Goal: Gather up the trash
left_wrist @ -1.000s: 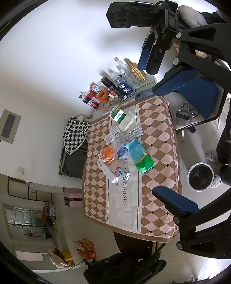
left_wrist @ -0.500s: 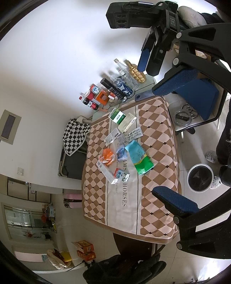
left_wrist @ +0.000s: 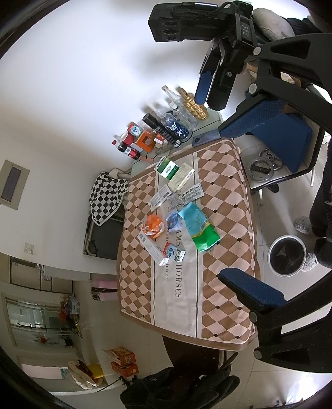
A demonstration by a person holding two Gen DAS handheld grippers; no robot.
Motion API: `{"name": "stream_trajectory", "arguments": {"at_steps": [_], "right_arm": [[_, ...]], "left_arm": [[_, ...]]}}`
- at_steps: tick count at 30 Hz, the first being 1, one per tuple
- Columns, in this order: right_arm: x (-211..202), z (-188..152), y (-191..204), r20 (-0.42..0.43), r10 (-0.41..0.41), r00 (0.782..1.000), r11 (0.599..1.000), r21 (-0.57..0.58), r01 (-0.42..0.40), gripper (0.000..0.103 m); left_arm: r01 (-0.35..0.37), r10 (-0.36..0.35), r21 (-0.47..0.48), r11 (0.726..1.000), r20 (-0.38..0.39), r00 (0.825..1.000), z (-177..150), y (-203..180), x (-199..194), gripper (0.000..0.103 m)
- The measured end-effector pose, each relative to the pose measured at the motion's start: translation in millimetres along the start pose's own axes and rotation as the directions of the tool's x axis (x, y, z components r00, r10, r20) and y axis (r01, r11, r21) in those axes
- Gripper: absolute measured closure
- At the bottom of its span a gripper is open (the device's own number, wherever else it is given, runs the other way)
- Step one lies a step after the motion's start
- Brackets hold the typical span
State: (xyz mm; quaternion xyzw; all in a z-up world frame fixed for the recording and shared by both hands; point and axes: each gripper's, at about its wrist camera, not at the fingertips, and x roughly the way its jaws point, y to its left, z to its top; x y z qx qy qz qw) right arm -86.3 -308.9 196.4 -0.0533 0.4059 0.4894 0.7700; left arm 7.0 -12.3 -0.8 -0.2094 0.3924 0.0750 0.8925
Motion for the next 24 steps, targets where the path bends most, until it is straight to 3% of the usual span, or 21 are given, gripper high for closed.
{"name": "stream_trajectory", "arguments": {"at_steps": [24], "right_arm": [[4.8, 1.5, 5.3, -0.005, -0.002, 1.0, 1.0, -0.002, 0.002, 0.0]], "left_arm": [[0.0, 0.0, -0.002, 1.0, -0.001, 1.0, 0.0, -0.1, -0.1, 0.0]]}}
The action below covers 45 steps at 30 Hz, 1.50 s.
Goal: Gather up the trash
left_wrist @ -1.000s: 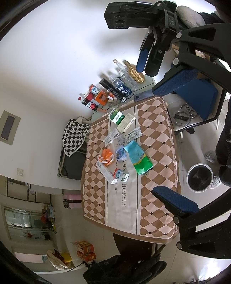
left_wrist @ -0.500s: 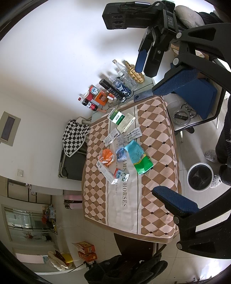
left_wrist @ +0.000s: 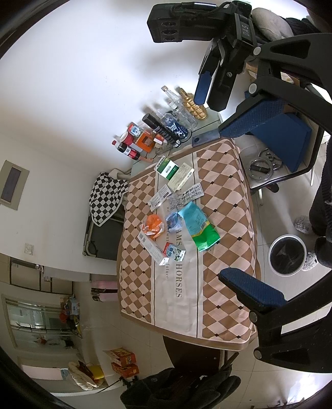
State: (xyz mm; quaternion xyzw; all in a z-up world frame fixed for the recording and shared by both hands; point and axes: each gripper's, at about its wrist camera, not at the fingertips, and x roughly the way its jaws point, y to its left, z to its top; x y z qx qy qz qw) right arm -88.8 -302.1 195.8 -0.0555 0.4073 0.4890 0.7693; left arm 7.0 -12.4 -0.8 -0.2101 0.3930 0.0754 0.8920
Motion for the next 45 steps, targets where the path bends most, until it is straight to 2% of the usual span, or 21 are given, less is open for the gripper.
{"name": "stream_trajectory", "arguments": {"at_steps": [27, 29, 31, 34, 37, 41, 43, 45], "right_arm": [[6, 0, 3, -0.001, 0.0, 1.0, 1.0, 0.005, 0.0, 0.0], [14, -10, 19, 0.004, -0.012, 1.0, 1.0, 0.021, 0.012, 0.0], [23, -12, 17, 0.012, -0.05, 0.999, 0.996, 0.071, 0.049, 0.0], [47, -19, -4, -0.005, -0.174, 0.985, 0.965, 0.199, 0.171, 0.0], [78, -32, -39, -0.07, -0.29, 0.954, 0.907, 0.3, 0.297, 0.0], [120, -55, -105, -0.191, -0.388, 0.902, 0.811, 0.394, 0.432, 0.0], [143, -61, -144, -0.262, -0.392, 0.882, 0.776, 0.42, 0.47, 0.0], [164, -61, -181, -0.315, -0.382, 0.869, 0.757, 0.431, 0.49, 0.0]], "left_arm": [[0.001, -0.001, -0.002, 1.0, -0.002, 1.0, -1, -1, 1, 0.0], [-0.009, 0.009, -0.002, 1.0, -0.004, 1.0, -1, -1, 3, 0.0], [-0.063, 0.063, 0.011, 0.998, -0.002, 0.998, 0, -2, 14, 0.0], [-0.216, 0.218, 0.067, 0.974, -0.025, 0.976, 0, 2, 57, 0.0], [-0.282, 0.298, 0.141, 0.949, -0.106, 0.949, -5, 11, 118, 0.0], [-0.283, 0.349, 0.284, 0.916, -0.217, 0.912, -16, 7, 200, 0.0], [-0.25, 0.374, 0.393, 0.885, -0.281, 0.884, -20, -4, 244, 0.0], [-0.197, 0.394, 0.493, 0.848, -0.336, 0.856, -23, -18, 291, 0.0]]}}
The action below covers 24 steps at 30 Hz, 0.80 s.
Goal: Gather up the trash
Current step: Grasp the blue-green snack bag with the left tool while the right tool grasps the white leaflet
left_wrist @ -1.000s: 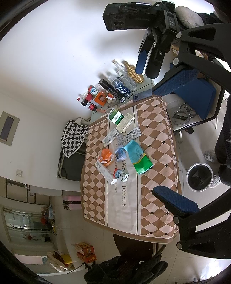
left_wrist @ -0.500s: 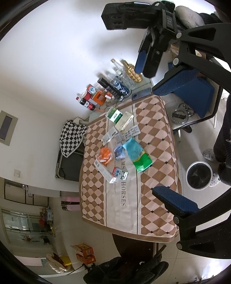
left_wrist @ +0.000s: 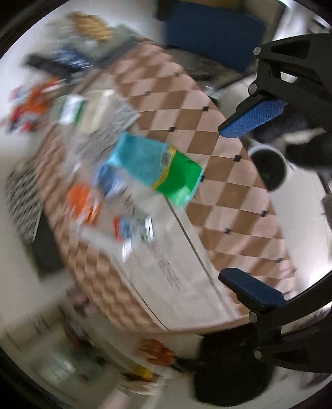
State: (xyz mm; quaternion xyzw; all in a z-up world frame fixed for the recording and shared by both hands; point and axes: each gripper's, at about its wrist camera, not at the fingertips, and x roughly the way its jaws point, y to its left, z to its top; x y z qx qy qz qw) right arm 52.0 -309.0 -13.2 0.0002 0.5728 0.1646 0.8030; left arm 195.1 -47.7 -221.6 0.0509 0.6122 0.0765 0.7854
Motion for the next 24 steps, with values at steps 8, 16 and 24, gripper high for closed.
{"name": "stream_trajectory", "arguments": {"at_steps": [8, 16, 24], "right_arm": [[111, 102, -29, -0.146, -0.087, 0.985, 0.992, -0.103, 0.073, 0.0], [209, 195, -6, -0.181, -0.24, 0.954, 0.904, -0.4, 0.151, 0.0], [270, 230, 6, -0.177, -0.3, 0.937, 0.827, -0.539, 0.163, 0.0]], "left_arm": [[0.032, 0.029, 0.262, 0.965, -0.225, 0.974, 67, -60, 106, 0.0], [0.095, 0.003, 0.263, 0.96, -0.348, 0.937, 82, -78, 146, 0.006], [0.087, -0.065, 0.045, 0.995, -0.365, 0.929, 73, -67, 112, 0.017]]}}
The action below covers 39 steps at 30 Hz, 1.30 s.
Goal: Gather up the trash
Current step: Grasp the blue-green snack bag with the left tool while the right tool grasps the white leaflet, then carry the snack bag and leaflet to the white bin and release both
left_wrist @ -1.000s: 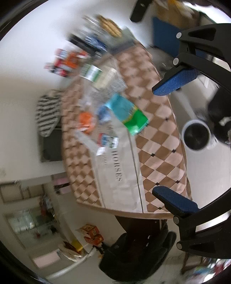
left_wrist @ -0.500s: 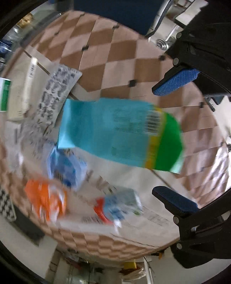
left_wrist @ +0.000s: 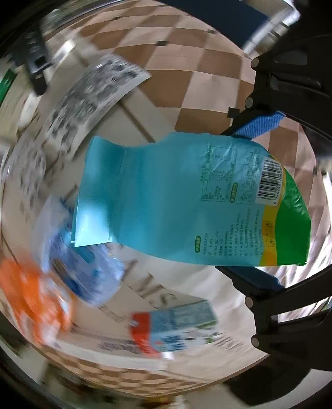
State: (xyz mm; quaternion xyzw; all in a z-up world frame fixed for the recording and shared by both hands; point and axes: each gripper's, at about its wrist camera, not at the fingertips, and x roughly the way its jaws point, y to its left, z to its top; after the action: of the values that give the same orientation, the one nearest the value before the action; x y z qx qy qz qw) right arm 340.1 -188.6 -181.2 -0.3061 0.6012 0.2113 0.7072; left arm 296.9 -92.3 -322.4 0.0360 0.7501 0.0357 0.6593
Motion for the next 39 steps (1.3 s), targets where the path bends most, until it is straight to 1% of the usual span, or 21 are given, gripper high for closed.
{"name": "stream_trajectory", "arguments": {"at_steps": [1, 3, 5, 8, 12, 14, 17, 19, 22, 25, 26, 28, 29, 31, 32, 33, 34, 35, 36, 38, 39], "right_arm": [[3, 1, -2, 0.0, 0.012, 1.0, 1.0, 0.007, -0.012, 0.0], [4, -2, -8, 0.001, 0.077, 0.997, 0.997, 0.032, -0.077, 0.008], [6, -12, -14, -0.012, 0.101, 0.995, 0.993, 0.056, -0.101, 0.009], [8, -31, -21, -0.02, 0.16, 0.987, 0.982, 0.103, -0.157, 0.011], [5, -72, -29, 0.0, 0.264, 0.964, 0.939, 0.229, -0.257, 0.013], [-2, -90, -32, 0.029, 0.272, 0.962, 0.923, 0.273, -0.27, 0.013], [-12, -126, -33, 0.085, 0.312, 0.946, 0.88, 0.351, -0.322, 0.014], [-21, -148, -30, 0.117, 0.325, 0.938, 0.86, 0.376, -0.345, 0.014], [-44, -177, -13, 0.164, 0.337, 0.927, 0.844, 0.384, -0.375, 0.014], [-95, -195, 14, 0.215, 0.326, 0.921, 0.841, 0.379, -0.386, 0.014], [-112, -198, 22, 0.23, 0.319, 0.919, 0.842, 0.376, -0.387, 0.014], [-134, -220, 46, 0.272, 0.298, 0.915, 0.843, 0.375, -0.385, 0.014], [-139, -217, 59, 0.281, 0.291, 0.915, 0.843, 0.376, -0.384, 0.014], [-153, -233, 89, 0.3, 0.274, 0.914, 0.843, 0.382, -0.378, 0.014], [-158, -241, 106, 0.304, 0.262, 0.916, 0.845, 0.386, -0.37, 0.014], [-163, -254, 120, 0.305, 0.251, 0.919, 0.847, 0.39, -0.361, 0.014], [-166, -269, 134, 0.302, 0.242, 0.922, 0.849, 0.393, -0.352, 0.015], [-166, -283, 149, 0.297, 0.237, 0.925, 0.853, 0.393, -0.344, 0.015], [-167, -300, 166, 0.29, 0.232, 0.929, 0.856, 0.393, -0.336, 0.015], [-160, -322, 187, 0.269, 0.231, 0.935, 0.861, 0.392, -0.325, 0.015], [-153, -337, 202, 0.248, 0.239, 0.939, 0.859, 0.396, -0.324, 0.015]], "left_arm": [[0.019, -0.019, -0.05, 0.999, 0.002, 1.0, -6, 1, -4, 0.017], [0.061, -0.06, -0.156, 0.986, 0.006, 0.998, -21, 4, -12, 0.017], [0.082, -0.081, -0.239, 0.968, 0.014, 0.997, -37, 7, -19, 0.017], [0.076, -0.069, -0.33, 0.941, 0.033, 0.997, -65, 4, -35, 0.017], [0.07, -0.047, -0.383, 0.921, 0.07, 0.996, -106, 3, -58, 0.017], [0.061, -0.027, -0.392, 0.918, 0.091, 0.995, -134, 8, -82, 0.017], [0.053, 0.001, -0.403, 0.914, 0.133, 0.991, -167, 14, -109, 0.017], [0.056, 0.01, -0.411, 0.91, 0.157, 0.987, -191, 17, -129, 0.017], [0.069, 0.024, -0.42, 0.905, 0.212, 0.977, -234, 18, -164, 0.017], [0.082, 0.04, -0.429, 0.9, 0.268, 0.962, -285, 16, -189, 0.017], [0.088, 0.044, -0.432, 0.898, 0.285, 0.957, -300, 22, -189, 0.017], [0.106, 0.048, -0.439, 0.892, 0.325, 0.944, -342, 28, -201, 0.017], [0.112, 0.05, -0.442, 0.89, 0.338, 0.94, -359, 29, -203, 0.017], [0.121, 0.056, -0.445, 0.887, 0.365, 0.929, -403, 32, -210, 0.017], [0.127, 0.056, -0.448, 0.885, 0.372, 0.927, -433, 32, -214, 0.017], [0.137, 0.047, -0.45, 0.882, 0.375, 0.926, -442, 37, -207, 0.017], [0.15, 0.037, -0.453, 0.879, 0.379, 0.925, -468, 37, -206, 0.017], [0.158, 0.03, -0.453, 0.877, 0.381, 0.924, -469, 31, -191, 0.017], [0.165, 0.021, -0.452, 0.876, 0.378, 0.925, -478, 27, -179, 0.017], [0.178, -0.004, -0.45, 0.875, 0.361, 0.932, -513, 21, -161, 0.017], [0.184, -0.021, -0.45, 0.874, 0.344, 0.939, -479, 23, -128, 0.017]]}}
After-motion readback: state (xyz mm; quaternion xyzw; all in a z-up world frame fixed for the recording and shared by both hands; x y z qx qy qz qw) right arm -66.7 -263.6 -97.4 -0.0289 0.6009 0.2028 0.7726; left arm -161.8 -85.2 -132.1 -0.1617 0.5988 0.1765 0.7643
